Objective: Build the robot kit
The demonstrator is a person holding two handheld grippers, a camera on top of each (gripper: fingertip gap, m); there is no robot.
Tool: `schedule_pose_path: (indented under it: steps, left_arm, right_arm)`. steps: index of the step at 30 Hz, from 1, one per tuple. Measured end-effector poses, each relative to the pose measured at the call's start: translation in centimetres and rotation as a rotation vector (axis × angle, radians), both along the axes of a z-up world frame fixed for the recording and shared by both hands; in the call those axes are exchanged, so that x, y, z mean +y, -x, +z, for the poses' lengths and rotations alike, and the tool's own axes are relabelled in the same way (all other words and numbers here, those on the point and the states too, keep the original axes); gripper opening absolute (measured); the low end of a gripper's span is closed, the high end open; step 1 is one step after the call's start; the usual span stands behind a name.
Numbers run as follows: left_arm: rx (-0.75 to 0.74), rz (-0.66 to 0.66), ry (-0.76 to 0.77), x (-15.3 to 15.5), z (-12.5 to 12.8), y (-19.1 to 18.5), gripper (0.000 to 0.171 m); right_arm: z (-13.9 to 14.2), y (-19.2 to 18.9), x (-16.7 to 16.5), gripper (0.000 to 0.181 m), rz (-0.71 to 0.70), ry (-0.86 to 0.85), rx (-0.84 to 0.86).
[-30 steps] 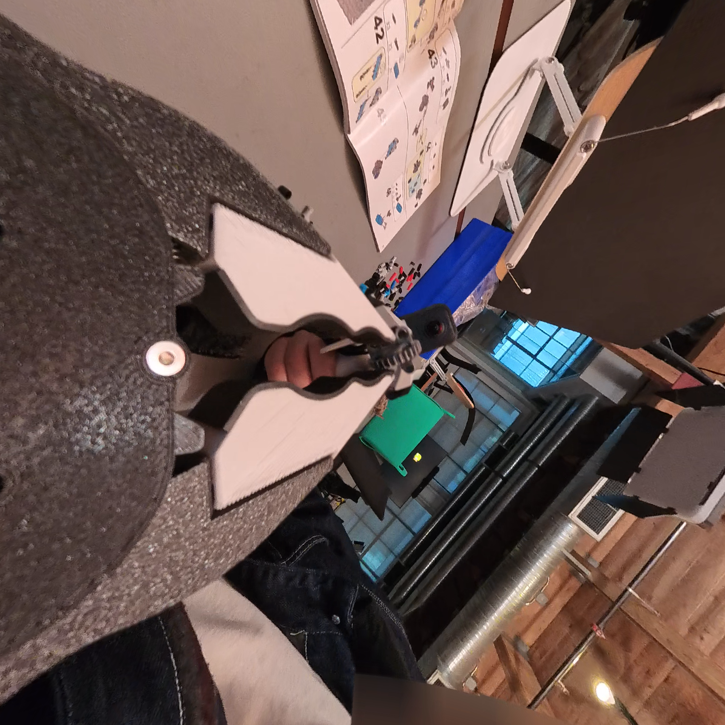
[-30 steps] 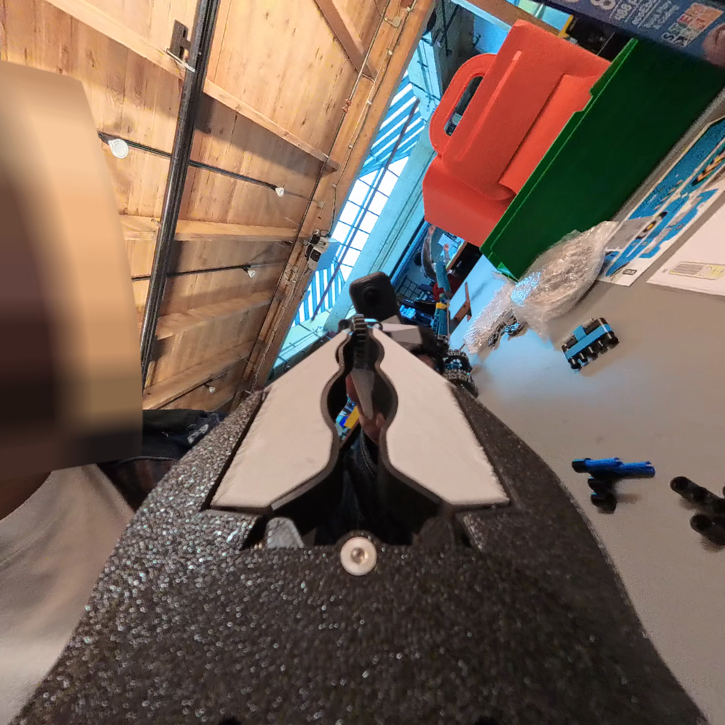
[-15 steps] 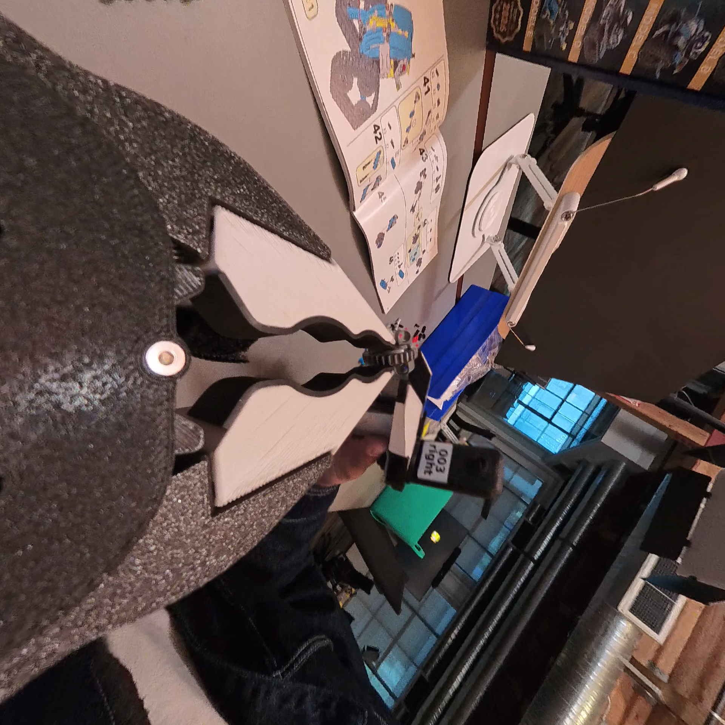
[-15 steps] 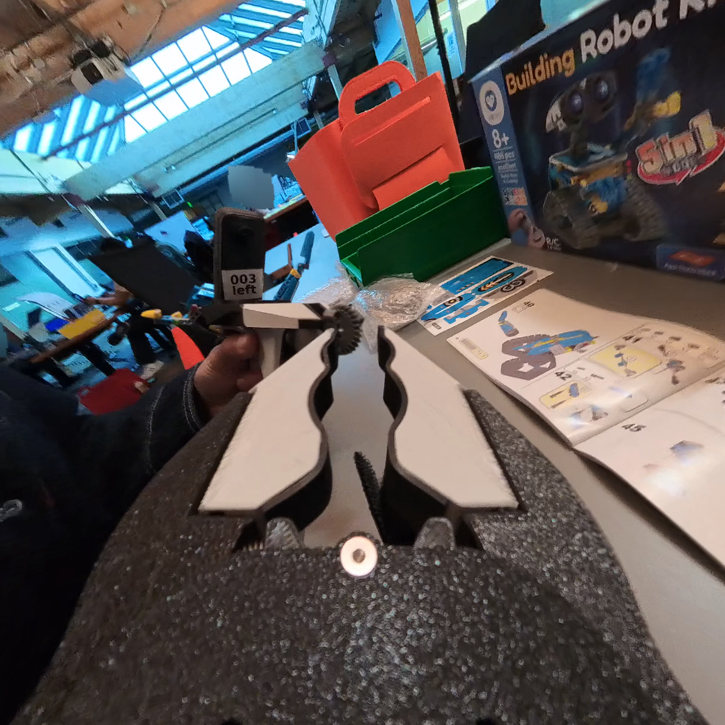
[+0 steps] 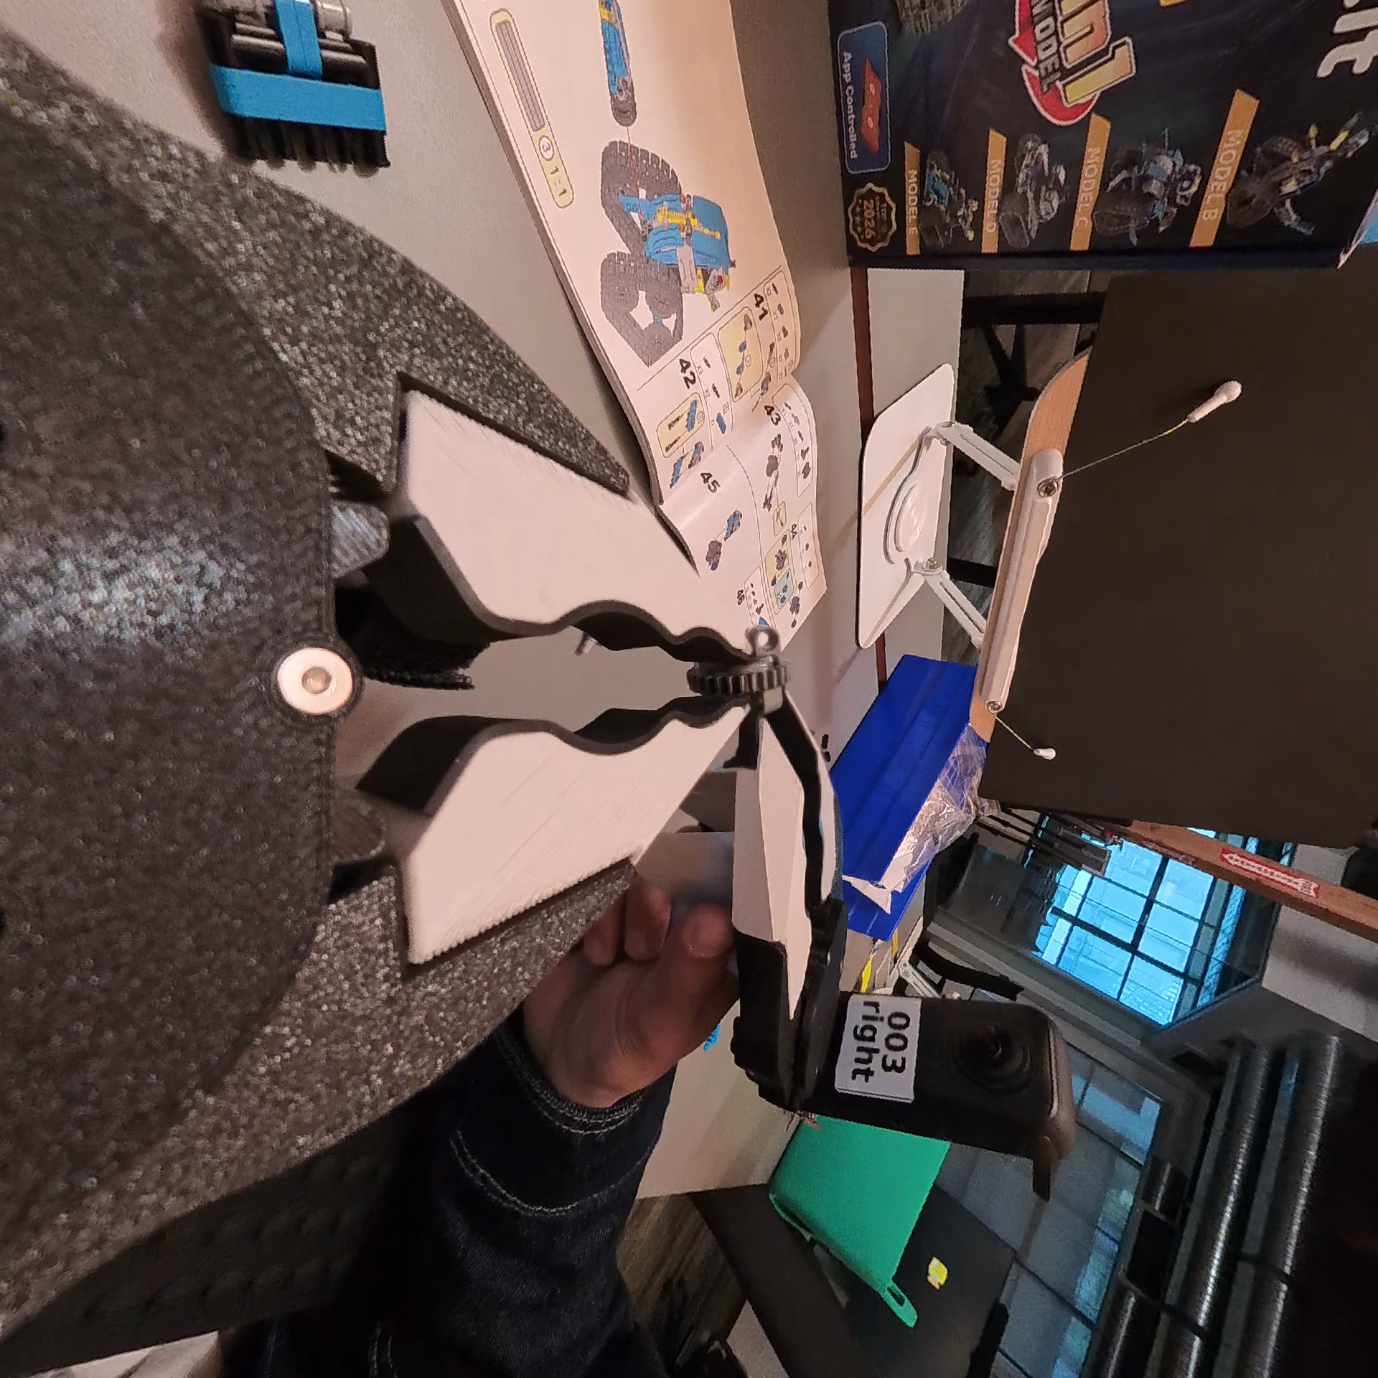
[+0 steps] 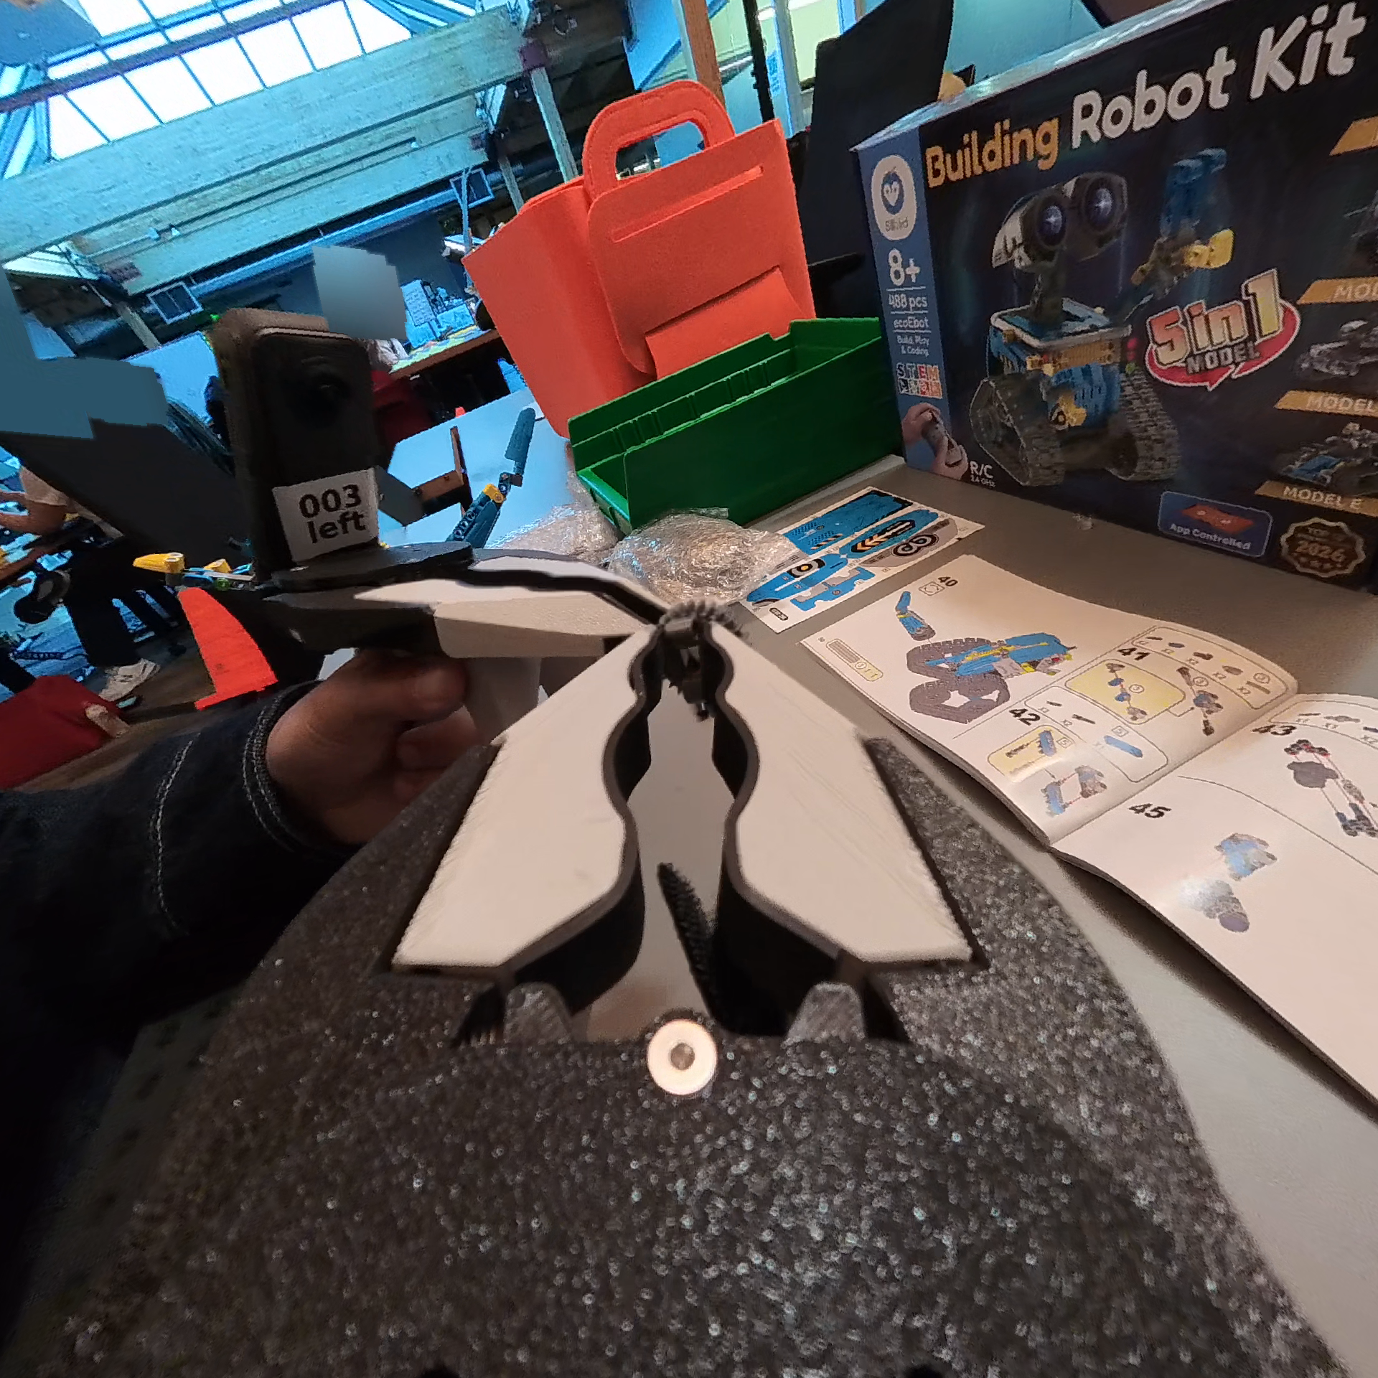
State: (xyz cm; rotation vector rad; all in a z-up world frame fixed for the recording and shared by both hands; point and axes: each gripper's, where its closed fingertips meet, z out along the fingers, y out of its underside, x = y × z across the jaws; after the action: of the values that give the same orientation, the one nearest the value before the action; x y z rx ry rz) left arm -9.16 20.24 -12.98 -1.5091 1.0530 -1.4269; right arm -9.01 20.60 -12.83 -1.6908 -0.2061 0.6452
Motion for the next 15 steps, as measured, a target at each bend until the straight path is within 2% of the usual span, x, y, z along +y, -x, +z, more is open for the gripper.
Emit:
schedule_pose_path:
  steps: [6,9,12,13,15]
  left_arm:
    - [-0.047,-0.046,0.017,-0.5,0.6,0.3,0.011]
    - [-0.099,-0.122,0.199,-0.4,1.0,0.6,0.032]
    - [-0.182,-0.313,0.452,-1.8,1.9,0.8,0.034]
    - [-0.217,-0.359,0.505,-2.1,2.5,1.0,0.031]
    - [-0.249,-0.417,0.521,-2.8,3.1,1.4,0.022]
  right_arm:
    - [0.3,-0.2,-0.4,0.007,0.075,0.014,0.063]
    - [1.1,-0.7,-1.1,0.007,0.138,-0.038,0.093]
    - [2.5,-0.3,-2.5,0.007,0.259,-0.111,0.119]
    - [3.2,0.0,-3.3,0.006,0.33,-0.134,0.168]
    - [3.6,-0.4,-3.5,0.006,0.358,-0.135,0.231]
